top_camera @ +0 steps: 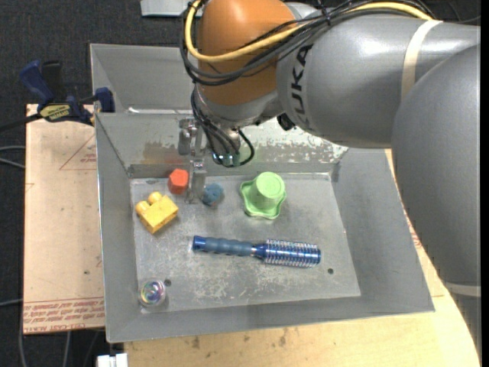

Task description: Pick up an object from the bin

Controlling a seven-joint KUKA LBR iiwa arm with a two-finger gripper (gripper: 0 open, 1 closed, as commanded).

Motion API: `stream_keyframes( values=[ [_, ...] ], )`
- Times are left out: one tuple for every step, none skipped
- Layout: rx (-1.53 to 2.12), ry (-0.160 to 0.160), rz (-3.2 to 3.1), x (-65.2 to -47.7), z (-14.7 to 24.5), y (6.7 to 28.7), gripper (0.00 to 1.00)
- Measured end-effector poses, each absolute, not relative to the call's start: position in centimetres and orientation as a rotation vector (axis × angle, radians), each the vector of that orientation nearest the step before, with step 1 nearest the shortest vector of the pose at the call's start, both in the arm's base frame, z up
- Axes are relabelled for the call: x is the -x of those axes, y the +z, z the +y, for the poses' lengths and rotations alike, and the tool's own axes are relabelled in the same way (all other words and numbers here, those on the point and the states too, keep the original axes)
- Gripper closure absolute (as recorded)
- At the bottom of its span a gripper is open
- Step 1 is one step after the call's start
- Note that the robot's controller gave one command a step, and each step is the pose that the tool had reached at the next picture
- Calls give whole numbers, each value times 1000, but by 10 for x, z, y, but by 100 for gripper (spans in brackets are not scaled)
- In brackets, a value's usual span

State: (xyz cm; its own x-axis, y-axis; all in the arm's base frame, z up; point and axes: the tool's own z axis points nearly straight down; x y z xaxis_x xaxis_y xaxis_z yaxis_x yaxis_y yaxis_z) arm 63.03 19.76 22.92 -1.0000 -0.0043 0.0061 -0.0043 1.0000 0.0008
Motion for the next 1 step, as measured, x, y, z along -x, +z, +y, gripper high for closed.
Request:
stream_keyframes(
  values=[
    [-105, 1, -3132, -596, 225, 132, 0]
  ],
)
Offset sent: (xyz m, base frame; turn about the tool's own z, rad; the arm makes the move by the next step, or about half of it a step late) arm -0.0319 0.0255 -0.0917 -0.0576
